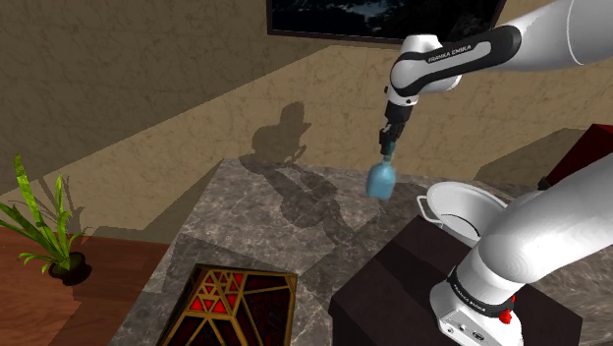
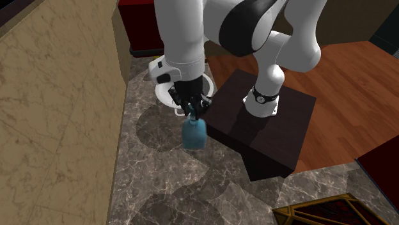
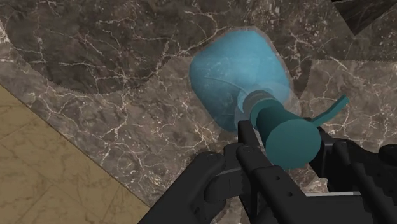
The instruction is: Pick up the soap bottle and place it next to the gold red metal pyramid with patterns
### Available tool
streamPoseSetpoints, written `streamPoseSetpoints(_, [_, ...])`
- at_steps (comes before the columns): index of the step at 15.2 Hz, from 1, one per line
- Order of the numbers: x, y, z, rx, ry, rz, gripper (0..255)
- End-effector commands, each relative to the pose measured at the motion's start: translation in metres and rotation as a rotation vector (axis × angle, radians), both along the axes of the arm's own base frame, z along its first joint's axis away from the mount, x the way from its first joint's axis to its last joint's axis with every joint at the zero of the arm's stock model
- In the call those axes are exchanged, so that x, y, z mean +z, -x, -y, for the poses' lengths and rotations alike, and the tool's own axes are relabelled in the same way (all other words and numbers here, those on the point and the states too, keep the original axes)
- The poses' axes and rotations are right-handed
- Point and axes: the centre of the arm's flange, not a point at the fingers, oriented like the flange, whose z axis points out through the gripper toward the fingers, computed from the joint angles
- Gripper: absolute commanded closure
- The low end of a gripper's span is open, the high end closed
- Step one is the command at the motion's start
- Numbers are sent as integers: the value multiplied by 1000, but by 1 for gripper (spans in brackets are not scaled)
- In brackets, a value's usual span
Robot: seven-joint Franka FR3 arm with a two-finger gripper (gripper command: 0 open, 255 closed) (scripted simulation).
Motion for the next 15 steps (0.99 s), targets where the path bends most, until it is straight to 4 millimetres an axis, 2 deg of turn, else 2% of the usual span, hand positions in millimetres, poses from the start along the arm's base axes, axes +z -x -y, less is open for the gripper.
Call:
streamPoseSetpoints(1, [12,1,0,0,0,0,255])
streamPoseSetpoints(15, [86,1,0,0,0,0,255])
